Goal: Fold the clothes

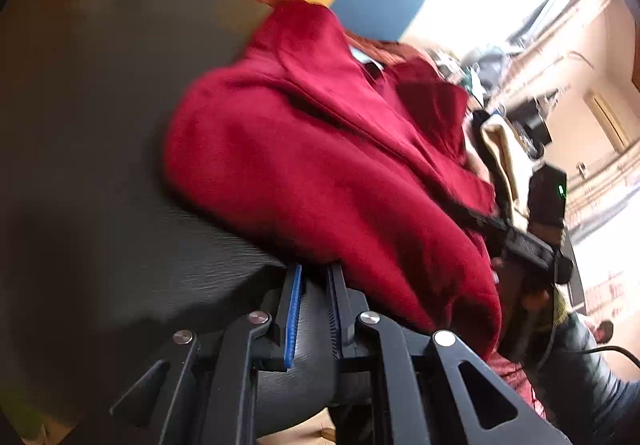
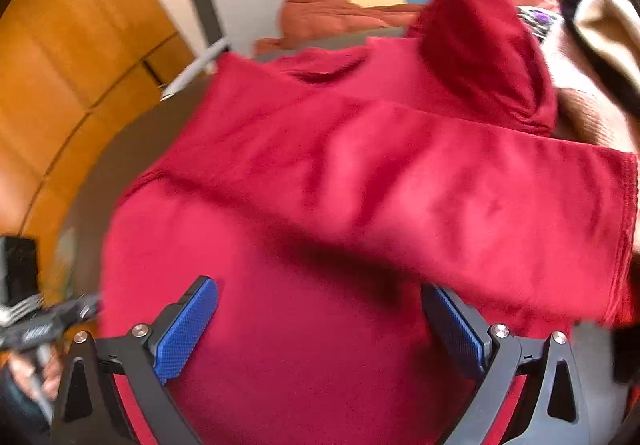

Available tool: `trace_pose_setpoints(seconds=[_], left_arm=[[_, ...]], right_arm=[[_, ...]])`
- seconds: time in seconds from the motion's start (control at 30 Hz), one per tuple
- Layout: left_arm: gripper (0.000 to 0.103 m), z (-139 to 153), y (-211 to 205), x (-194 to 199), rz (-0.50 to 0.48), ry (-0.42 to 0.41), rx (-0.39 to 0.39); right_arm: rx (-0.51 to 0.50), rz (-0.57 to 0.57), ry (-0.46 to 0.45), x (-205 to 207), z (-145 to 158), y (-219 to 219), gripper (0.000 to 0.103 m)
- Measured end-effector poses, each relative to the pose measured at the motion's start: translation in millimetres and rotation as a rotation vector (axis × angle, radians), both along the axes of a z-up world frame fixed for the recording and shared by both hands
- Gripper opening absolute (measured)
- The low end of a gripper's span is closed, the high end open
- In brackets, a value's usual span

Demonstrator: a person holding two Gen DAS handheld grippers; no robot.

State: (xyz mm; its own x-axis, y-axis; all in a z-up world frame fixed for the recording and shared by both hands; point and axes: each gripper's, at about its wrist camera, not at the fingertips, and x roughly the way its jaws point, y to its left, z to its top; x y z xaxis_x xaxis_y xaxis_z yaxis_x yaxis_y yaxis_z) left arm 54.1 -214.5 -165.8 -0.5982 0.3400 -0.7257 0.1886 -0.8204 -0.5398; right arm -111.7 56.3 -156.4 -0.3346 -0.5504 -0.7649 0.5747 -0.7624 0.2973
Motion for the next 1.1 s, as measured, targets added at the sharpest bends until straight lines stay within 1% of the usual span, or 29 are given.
trace_pose_setpoints(seconds=[0.03, 0.1, 0.17, 0.2, 0.3, 0.4, 0.43, 0.5, 0.53, 0.6, 0.73, 0.8, 0.83, 0.87, 0.9, 0.93, 1.03, 1.1], left_arm=[[0.013, -2, 6, -5, -0.01, -0.004, 0.004], [0.014, -7, 15, -9, -0.017, -0.006, 0.027], [0.017, -11, 20, -17, -0.002, -0.004, 0.08], [0.02, -13, 20, -20, 0.013, 0.0, 0.116], [0.023, -14, 14, -22, 0.053, 0.022, 0.192], [0.027, -13, 14, -32, 0.083, 0.044, 0.203], [0.029, -13, 16, -36, 0.087, 0.04, 0.207], [0.03, -13, 20, -46, 0.093, 0.033, 0.214], [0.032, -13, 24, -53, 0.09, 0.035, 0.218], [0.032, -9, 33, -65, 0.081, 0.039, 0.212], [0.033, 0, 44, -85, 0.058, 0.05, 0.221], [0.031, 4, 43, -92, 0.055, 0.042, 0.205], [0.024, 6, 46, -100, 0.058, 0.032, 0.185], [0.02, 8, 47, -106, 0.06, 0.024, 0.167], [0.011, 12, 46, -107, 0.061, 0.028, 0.148], [0.003, 21, 46, -109, 0.064, 0.052, 0.115], [0.0, 64, 43, -99, 0.068, 0.163, 0.003], [0.0, 92, 39, -86, 0.064, 0.223, -0.02]], right_arm=[[0.004, -0.012, 0.014, -6, -2, 2, 0.103], [0.026, -0.018, 0.046, -16, -5, 1, 0.103], [0.045, -0.013, 0.075, -24, -8, -2, 0.103], [0.046, -0.01, 0.085, -28, -9, -2, 0.103], [0.005, -0.008, 0.086, -37, -12, -1, 0.103], [-0.044, -0.013, 0.069, -44, -14, 4, 0.103], [-0.05, -0.016, 0.068, -44, -14, 4, 0.103], [-0.048, -0.019, 0.072, -43, -14, 4, 0.103], [-0.047, -0.019, 0.076, -42, -15, 4, 0.103], [-0.06, -0.02, 0.075, -40, -15, 5, 0.103], [-0.118, -0.024, 0.055, -43, -15, 12, 0.103], [-0.15, -0.028, 0.042, -46, -15, 16, 0.103], [-0.165, -0.03, 0.036, -47, -15, 18, 0.103], [-0.178, -0.031, 0.031, -48, -16, 19, 0.103], [-0.19, -0.032, 0.026, -49, -16, 19, 0.103], [-0.199, -0.033, 0.023, -49, -15, 19, 0.103], [-0.222, -0.036, 0.015, -47, -15, 17, 0.103], [-0.234, -0.037, 0.011, -46, -15, 17, 0.103]])
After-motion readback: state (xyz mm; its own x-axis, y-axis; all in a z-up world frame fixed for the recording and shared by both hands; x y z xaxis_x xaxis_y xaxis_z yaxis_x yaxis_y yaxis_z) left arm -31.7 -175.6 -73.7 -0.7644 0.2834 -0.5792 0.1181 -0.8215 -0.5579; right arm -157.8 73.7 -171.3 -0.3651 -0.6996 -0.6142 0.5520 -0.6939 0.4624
